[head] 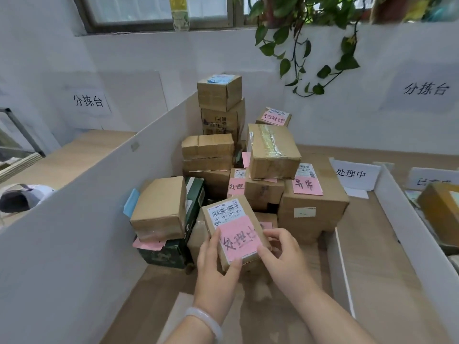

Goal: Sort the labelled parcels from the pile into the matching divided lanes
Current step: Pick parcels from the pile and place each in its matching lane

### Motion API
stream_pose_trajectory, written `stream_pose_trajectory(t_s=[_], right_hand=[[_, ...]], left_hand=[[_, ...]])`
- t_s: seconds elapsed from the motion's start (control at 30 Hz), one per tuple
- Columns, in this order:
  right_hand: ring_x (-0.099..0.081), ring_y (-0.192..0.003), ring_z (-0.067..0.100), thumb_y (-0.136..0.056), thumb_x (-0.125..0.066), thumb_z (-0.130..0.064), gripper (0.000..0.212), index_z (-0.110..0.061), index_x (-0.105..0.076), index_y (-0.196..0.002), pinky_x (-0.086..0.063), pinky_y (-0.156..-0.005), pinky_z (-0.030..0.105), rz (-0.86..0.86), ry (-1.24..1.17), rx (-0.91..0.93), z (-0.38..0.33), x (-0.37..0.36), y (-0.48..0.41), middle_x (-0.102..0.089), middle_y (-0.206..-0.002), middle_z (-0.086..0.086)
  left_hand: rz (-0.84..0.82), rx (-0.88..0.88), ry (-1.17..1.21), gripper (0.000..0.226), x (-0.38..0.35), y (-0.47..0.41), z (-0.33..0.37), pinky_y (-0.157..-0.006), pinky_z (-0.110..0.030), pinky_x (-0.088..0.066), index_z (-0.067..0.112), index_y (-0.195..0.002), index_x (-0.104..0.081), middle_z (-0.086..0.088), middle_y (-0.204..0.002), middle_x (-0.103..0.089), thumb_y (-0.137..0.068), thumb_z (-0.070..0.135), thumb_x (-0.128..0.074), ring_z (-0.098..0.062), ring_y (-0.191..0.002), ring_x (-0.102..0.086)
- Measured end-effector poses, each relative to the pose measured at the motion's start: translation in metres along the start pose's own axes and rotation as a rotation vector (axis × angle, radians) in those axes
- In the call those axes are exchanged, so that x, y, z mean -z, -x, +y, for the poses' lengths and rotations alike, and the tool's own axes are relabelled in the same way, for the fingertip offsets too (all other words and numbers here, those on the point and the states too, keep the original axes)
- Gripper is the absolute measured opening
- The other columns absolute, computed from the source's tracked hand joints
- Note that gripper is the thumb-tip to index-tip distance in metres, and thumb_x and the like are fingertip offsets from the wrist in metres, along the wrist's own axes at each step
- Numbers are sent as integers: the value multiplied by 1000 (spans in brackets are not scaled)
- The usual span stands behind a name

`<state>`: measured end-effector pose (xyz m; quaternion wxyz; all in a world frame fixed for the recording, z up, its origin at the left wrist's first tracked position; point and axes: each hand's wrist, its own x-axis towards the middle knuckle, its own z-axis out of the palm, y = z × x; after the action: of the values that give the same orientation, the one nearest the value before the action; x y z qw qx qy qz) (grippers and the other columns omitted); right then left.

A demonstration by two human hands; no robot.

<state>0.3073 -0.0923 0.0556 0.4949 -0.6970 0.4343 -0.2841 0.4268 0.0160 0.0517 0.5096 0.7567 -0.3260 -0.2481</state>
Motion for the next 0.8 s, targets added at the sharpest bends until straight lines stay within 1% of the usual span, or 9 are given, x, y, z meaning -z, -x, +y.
stream_pose_trajectory(t_s=[0.13,0.27,0.33,0.4,0.43,0.47,0.5,0.57,0.8], right_hand=[[-56,-110,-3,-89,-68,-20,27,-32,-52,-107,-49,-89,21,81,-160,-25,-10,10,40,-60,-114,-14],[-60,-108,-1,-87,-70,-22,29,-39,-55,-106,-51,-91,31,240,-230,1,-23,20,84,-66,-107,-18],[-60,-109,-1,-87,-70,-17,32,-37,-56,-108,-52,-90,27,315,-250,19,-32,25,107,-66,-110,-17],[-59,-108,-4,-87,-71,-16,35,-37,-56,-112,-51,-89,24,383,-252,30,-39,31,130,-64,-114,-19],[-58,-108,-5,-87,-71,-16,37,-38,-57,-113,-50,-89,23,421,-244,37,-41,33,143,-64,-115,-20],[-58,-108,-5,-86,-71,-16,38,-38,-57,-114,-50,-89,23,456,-237,41,-41,35,156,-64,-116,-20],[-58,-108,-6,-86,-72,-15,39,-39,-58,-114,-49,-89,23,493,-227,31,-40,36,169,-64,-116,-21],[-57,-109,-5,-87,-71,-16,40,-42,-57,-114,-50,-91,24,569,-233,-8,-37,38,195,-62,-116,-23],[-57,-104,-9,-88,-69,-18,37,-46,-56,-108,-52,-91,27,765,-203,-91,-29,64,289,-62,-114,-25]], left_hand=[[-77,-122,35,68,9,19,8,-94,-4,-29,62,-131,-29,14,-151,-29,-91,21,-66,10,-130,-30],[-184,-214,76,62,16,38,26,-101,-16,-30,67,-129,-28,13,-151,-28,-93,30,-63,1,-135,-31],[-242,-271,95,63,19,46,34,-101,-17,-34,67,-130,-30,14,-150,-28,-93,29,-64,4,-133,-33],[-309,-324,99,68,19,54,41,-108,-26,-38,68,-134,-29,17,-150,-26,-92,30,-66,7,-134,-31],[-342,-348,105,70,18,59,43,-109,-25,-38,67,-135,-28,17,-150,-25,-91,27,-66,11,-133,-29],[-378,-372,115,71,16,64,44,-106,-15,-37,66,-136,-27,17,-149,-24,-92,24,-65,19,-129,-27],[-420,-392,118,71,13,71,45,-98,-1,-33,64,-136,-26,17,-148,-23,-93,22,-63,27,-123,-25],[-518,-421,102,68,5,88,45,-84,11,-23,62,-138,-23,17,-148,-19,-96,23,-59,34,-117,-18],[-746,-467,175,59,-25,160,49,-83,9,-27,56,-131,-32,9,-145,-20,-95,19,-61,28,-120,-23]])
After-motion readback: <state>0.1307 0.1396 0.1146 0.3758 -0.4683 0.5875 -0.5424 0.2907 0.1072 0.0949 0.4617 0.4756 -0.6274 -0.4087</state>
